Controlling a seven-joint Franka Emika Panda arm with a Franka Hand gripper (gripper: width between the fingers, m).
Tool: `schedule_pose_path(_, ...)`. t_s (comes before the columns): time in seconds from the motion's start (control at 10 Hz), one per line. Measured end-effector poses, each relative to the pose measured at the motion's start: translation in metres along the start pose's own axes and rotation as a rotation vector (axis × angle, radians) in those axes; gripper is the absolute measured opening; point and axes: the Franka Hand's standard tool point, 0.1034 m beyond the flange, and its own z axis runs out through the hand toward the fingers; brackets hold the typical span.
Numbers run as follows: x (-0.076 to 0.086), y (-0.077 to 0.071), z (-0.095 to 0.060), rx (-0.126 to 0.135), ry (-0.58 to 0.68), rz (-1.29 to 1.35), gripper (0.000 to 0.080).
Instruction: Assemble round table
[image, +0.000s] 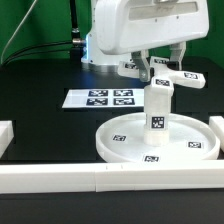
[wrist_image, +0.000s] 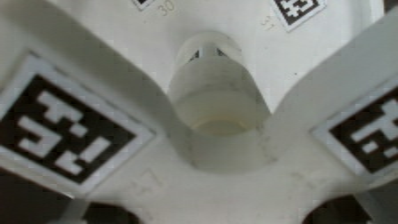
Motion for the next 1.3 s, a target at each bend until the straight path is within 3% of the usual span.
schedule_pose_path(0.5, -0.005, 0.002, 0.003, -0.009, 0.005, 0.006, 0.0456)
schedule_pose_path(0.7, -0.005, 0.002, 0.003, -0.009, 0.005, 0.006, 0.0623)
schedule_pose_path(0.8, -0.005, 0.002, 0.001, -0.008, 0.003, 0.006, 0.0642)
schedule_pose_path(1.1, -0.003, 0.002, -0.015, -0.002, -0.001, 0.003, 0.0647)
schedule_pose_path(1.3, -0.001, 0.001, -0.040, -0.005, -0.038, -0.001, 0.0649)
